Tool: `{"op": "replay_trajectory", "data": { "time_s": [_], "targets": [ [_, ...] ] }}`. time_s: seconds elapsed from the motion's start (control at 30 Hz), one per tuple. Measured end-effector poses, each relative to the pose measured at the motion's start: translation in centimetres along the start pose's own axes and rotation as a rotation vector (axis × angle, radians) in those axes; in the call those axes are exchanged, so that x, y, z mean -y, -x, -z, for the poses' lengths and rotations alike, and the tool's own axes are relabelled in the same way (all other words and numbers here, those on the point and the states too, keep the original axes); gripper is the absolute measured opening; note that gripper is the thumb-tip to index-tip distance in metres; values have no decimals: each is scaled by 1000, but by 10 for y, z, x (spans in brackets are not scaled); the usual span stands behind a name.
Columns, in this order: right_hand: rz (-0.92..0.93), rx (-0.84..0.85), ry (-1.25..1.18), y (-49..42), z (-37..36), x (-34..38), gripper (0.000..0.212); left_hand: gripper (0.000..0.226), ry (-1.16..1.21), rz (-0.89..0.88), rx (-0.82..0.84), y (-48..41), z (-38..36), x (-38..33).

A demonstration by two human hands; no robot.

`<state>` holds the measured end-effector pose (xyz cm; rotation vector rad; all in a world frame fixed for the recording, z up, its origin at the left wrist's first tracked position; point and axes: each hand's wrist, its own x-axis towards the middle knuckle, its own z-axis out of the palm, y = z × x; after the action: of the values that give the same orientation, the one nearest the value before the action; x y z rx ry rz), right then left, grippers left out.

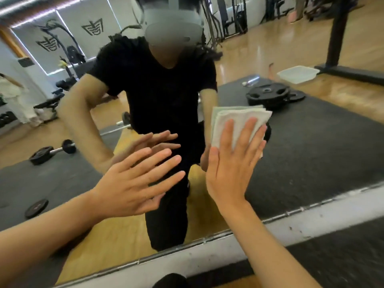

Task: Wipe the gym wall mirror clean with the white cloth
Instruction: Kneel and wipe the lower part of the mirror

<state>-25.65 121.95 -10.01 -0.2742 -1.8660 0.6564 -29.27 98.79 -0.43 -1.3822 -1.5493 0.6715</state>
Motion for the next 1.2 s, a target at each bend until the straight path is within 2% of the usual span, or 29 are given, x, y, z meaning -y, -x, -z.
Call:
{"op": "replay_trajectory", "data": {
  "time_s": [0.1, 0.2, 0.3, 0.43, 0.5, 0.63, 0.73, 0.8, 0.9, 0.97, 1.07, 1.13, 1.2],
  "targets": [
    [-211, -14, -39, 46, -13, -34, 62, 73, -16, -63, 94, -21, -7, -3],
    [-422, -58, -133, 87, -30, -54, 63, 78, -143, -91, 157, -24, -14, -6],
    [-732, -123, -235, 127, -48, -70, 62, 80, -201, -89, 142, -25, -17, -10],
    [-1152, -179, -361, 139, -56, -71, 58, 67, -223, -86, 77, -33, -23, -6],
    [-1133, -230, -404, 115, -54, -52, 61, 65, -243, -74, 82, -34, -25, -6],
    [-703, -173, -351, 58, -33, 10, 64, 77, -236, -47, 96, -26, -25, -10],
    [-379, -49, -308, 28, -17, 45, 61, 83, -227, -56, 103, -23, -21, -9],
    [-210, 1, -314, 20, -11, 50, 59, 85, -219, -55, 103, -19, -20, -10],
    [-47, 13, -181, 38, -18, 14, 59, 86, -206, -33, 70, -19, -21, -10],
    [-108, -4, -128, 65, -31, -15, 60, 86, -194, -38, 39, -22, -23, -10],
    [-369, -28, -219, 117, -46, -39, 59, 86, -170, -31, 17, -22, -28, -10],
    [-630, -45, -317, 145, -50, -55, 58, 88, -157, -19, 26, -21, -28, -11],
    [-984, -67, -421, 154, -50, -65, 57, 87, -154, -26, 30, -22, -26, -14]
  ]
}}
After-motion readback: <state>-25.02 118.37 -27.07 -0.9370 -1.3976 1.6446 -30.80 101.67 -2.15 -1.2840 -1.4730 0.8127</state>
